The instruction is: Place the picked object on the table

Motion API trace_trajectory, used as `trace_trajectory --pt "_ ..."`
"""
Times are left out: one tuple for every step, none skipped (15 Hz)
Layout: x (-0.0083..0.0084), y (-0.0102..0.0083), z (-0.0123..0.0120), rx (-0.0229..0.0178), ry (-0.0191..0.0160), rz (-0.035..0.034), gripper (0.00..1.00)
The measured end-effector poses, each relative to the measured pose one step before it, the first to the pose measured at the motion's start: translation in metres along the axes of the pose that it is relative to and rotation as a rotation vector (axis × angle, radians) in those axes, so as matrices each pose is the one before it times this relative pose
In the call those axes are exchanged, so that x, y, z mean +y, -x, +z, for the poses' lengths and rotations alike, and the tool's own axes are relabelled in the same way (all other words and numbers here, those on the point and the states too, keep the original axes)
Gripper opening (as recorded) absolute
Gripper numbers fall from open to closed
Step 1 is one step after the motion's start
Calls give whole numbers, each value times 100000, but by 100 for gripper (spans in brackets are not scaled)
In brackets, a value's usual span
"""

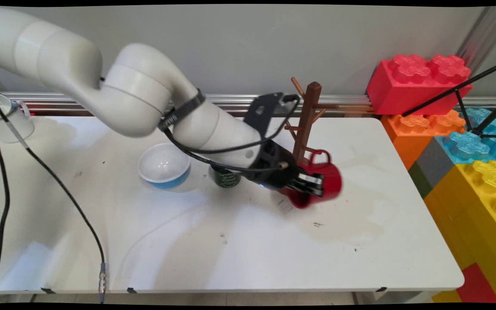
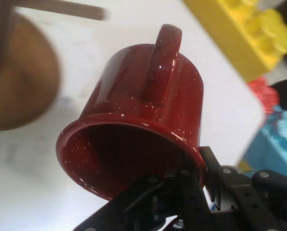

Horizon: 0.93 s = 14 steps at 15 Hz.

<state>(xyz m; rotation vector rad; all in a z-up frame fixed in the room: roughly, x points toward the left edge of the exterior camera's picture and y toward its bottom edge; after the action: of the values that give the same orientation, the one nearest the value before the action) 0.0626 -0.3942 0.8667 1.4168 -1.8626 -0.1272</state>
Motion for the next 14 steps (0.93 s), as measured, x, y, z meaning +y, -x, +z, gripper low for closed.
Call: trace_trajectory --pt "-358 -284 -699 -813 -3358 -506 0" --pt "29 -225 -501 -1387 -1036 -803 0" --pt "195 -88 -355 -1556 132 -581 0" --pt "269 -141 -348 -1983 651 -716 0" --pt "340 -23 -361 -1925 752 -869 0" --pt "399 -18 -314 -1679 819 -710 0" --pt "603 -25 -430 -1877 1049 -595 0" --pt "654 -4 -459 -1770 979 -478 0" --pt "525 -16 -355 -1496 555 -413 0" --pt "341 -7 -218 -1017 108 -329 0" --pt "480 -30 -300 -1455 57 -478 0" --pt "531 -44 -318 -1752 -427 -621 0" --pt "478 -46 -310 -1666 -746 -738 0" --pt "375 -46 -248 -1329 -930 -617 0"
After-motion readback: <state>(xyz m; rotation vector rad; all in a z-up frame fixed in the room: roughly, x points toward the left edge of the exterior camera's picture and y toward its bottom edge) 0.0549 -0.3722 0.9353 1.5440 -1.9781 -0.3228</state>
